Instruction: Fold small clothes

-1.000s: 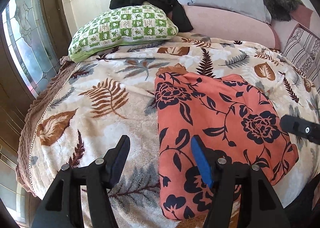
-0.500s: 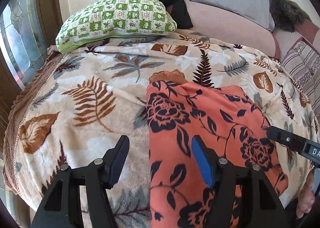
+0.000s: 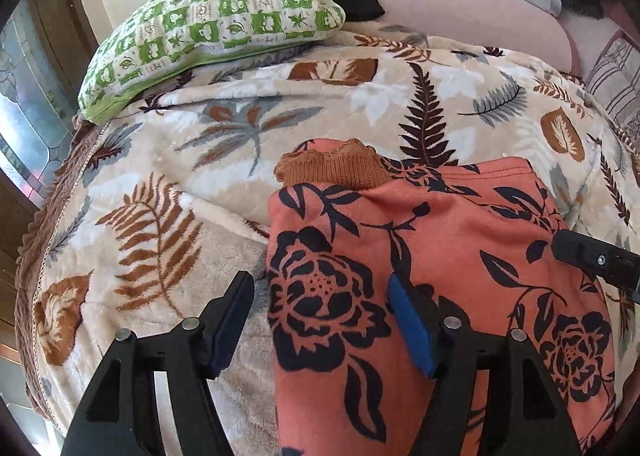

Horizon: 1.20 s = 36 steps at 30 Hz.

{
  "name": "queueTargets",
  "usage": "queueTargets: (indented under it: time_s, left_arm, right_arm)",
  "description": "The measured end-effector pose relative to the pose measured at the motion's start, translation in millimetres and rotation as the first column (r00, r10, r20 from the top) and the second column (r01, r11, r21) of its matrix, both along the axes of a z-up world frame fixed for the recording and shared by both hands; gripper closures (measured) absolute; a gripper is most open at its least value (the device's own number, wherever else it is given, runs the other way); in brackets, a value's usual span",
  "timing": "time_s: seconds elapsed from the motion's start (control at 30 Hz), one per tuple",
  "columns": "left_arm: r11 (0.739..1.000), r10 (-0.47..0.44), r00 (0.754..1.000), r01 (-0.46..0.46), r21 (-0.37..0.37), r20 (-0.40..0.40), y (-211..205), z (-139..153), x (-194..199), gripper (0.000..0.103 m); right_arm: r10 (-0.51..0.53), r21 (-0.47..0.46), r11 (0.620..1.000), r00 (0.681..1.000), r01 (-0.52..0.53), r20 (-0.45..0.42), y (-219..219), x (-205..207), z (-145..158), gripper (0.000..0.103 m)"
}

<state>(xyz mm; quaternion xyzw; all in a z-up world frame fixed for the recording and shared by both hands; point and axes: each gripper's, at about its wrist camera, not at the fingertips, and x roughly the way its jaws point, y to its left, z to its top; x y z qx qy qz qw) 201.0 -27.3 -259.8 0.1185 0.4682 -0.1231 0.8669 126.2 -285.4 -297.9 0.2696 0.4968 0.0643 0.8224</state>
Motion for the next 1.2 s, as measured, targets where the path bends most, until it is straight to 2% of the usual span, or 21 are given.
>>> queueTargets:
  time_s: [0.13, 0.27, 0.37, 0.47, 0.5, 0.6, 0.67, 0.83, 0.87, 0.9, 0.97, 1.13, 1.2]
  left_arm:
    - [1.0, 0.015, 0.998, -0.014, -0.024, 0.061, 13.7, 20.0, -36.1, 0.033]
    - [1.0, 0.019, 0.993, -0.017, -0.012, 0.115, 24.9, 34.8, -71.4, 0.027]
    - [1.0, 0.014, 0.989, -0.014, 0.001, 0.149, 32.9, 42.1, -93.3, 0.025]
    - [1.0, 0.019, 0.989, -0.019, 0.002, 0.145, 39.9, 39.0, -107.1, 0.024]
    - [1.0, 0.019, 0.991, -0.02, 0.006, 0.131, 41.7, 34.3, -109.3, 0.024]
    - [0.999, 0.033, 0.996, -0.036, 0.033, 0.081, 46.5, 16.0, -111.3, 0.024]
    - [0.999, 0.042, 0.996, -0.043, 0.023, 0.076, 50.9, 16.3, -116.6, 0.024]
    - [0.999, 0.04, 0.985, -0.041, 0.004, 0.167, 54.2, 51.9, -128.4, 0.024]
    - [0.999, 0.039, 0.981, -0.04, 0.002, 0.188, 54.2, 59.8, -130.8, 0.024]
    - [0.999, 0.037, 0.978, -0.038, 0.0, 0.207, 54.2, 67.1, -133.2, 0.024]
    - [0.999, 0.032, 0.97, -0.032, -0.005, 0.241, 53.4, 80.2, -138.7, 0.024]
    - [1.0, 0.014, 0.955, -0.01, -0.018, 0.296, 47.9, 106.3, -154.6, 0.024]
    - [1.0, 0.007, 0.949, 0.001, -0.023, 0.317, 45.7, 116.3, -161.3, 0.019]
  right_arm:
    - [0.01, 0.016, 1.0, 0.998, -0.011, 0.06, 2.2, -32.6, 27.3, 0.066]
    - [0.059, -0.008, 0.998, 0.993, -0.058, 0.103, 18.1, -66.5, 49.4, 0.066]
    - [0.088, -0.034, 0.996, 0.994, -0.086, 0.071, 29.7, -92.3, 45.1, 0.066]
    - [0.088, -0.064, 0.994, 0.995, -0.09, -0.036, 36.7, -106.2, 20.9, 0.065]
    - [0.084, -0.079, 0.993, 0.995, -0.088, -0.047, 37.2, -109.2, 15.5, 0.065]
    - [0.082, -0.115, 0.99, 0.996, -0.086, -0.034, 37.5, -113.1, 19.2, 0.065]
    - [0.065, -0.089, 0.994, 0.998, -0.066, -0.013, 32.6, -116.5, 26.0, 0.065]
    - [0.009, -0.036, 0.999, 0.997, -0.006, 0.076, 19.9, -131.0, 48.7, 0.065]
    - [-0.005, -0.027, 1.0, 0.996, 0.007, 0.094, 17.2, -133.3, 53.9, 0.063]
    - [-0.022, -0.022, 0.999, 0.993, 0.025, 0.113, 14.2, -136.2, 59.2, 0.048]
    - [-0.055, -0.02, 0.998, 0.984, 0.059, 0.17, 10.4, -141.4, 71.1, 0.029]
    - [-0.068, -0.065, 0.994, 0.972, 0.085, 0.223, 7.9, -154.8, 93.8, 0.029]
    - [-0.08, -0.076, 0.992, 0.969, 0.101, 0.234, 5.2, -160.5, 101.7, 0.029]
